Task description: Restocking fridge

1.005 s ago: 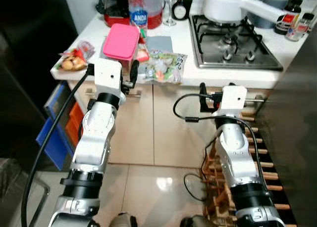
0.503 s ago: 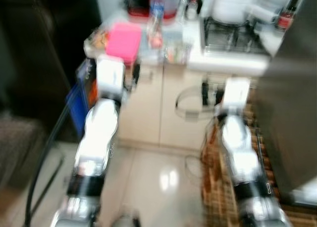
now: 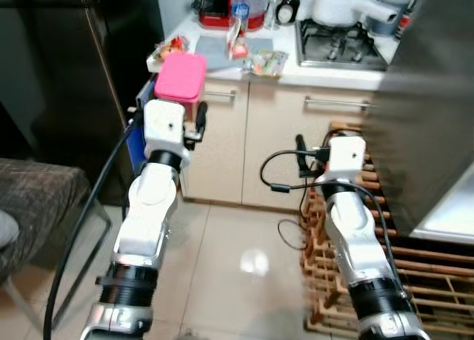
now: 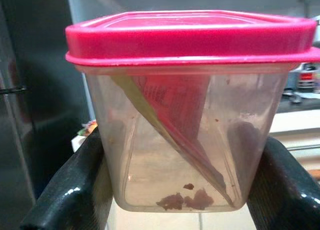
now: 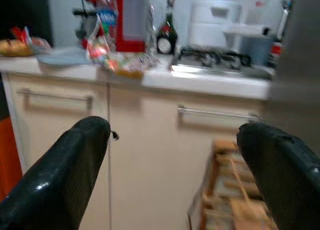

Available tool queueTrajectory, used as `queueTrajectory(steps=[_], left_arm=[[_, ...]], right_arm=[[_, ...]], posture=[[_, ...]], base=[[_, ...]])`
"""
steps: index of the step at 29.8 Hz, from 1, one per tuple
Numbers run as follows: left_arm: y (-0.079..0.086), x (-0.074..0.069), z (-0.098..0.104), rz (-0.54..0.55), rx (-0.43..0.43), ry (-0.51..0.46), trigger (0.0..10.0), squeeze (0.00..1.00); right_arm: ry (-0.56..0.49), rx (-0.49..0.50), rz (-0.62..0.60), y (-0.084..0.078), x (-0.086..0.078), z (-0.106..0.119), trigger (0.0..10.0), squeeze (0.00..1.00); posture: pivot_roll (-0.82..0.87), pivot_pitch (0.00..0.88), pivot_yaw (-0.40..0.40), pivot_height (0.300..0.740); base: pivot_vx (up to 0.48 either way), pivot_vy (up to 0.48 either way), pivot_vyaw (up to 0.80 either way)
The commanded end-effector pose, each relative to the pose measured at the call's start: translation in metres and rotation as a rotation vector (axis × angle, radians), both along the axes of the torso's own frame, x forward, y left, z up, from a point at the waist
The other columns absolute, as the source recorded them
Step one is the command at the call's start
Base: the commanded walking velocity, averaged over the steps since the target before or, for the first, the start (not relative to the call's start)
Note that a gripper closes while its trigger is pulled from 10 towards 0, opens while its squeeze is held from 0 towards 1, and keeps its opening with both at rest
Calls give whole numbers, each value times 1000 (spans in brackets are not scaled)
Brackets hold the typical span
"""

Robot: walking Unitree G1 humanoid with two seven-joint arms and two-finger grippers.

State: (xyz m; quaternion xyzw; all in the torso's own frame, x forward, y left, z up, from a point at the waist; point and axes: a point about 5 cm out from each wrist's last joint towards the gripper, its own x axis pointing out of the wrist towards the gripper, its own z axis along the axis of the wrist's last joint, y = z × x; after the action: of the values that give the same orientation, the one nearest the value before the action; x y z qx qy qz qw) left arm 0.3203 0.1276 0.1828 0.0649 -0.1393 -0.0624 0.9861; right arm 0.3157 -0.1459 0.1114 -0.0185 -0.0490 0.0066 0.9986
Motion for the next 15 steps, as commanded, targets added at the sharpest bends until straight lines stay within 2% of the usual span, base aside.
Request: queueTrajectory(steps=[1,8,15], left_arm=[[-1,-1,2,-9,-3,-10,10000,0],[-12,-8,-3,-72,-27,4,10000,0],[-13,-10,-1,-98,-37,-8,10000,0]], right_arm=[[-38,2,9,2,1,10,10000,0],[-15,-2,7,-6,-6,1,10000,0],[-2,-2,6,-9,-11,-4,10000,0]], posture=[[-79,0,13,740],[-93,0,22,740],[-99,0,27,740]], base=[[0,-480,0],[0,-480,0],[0,-480,0]])
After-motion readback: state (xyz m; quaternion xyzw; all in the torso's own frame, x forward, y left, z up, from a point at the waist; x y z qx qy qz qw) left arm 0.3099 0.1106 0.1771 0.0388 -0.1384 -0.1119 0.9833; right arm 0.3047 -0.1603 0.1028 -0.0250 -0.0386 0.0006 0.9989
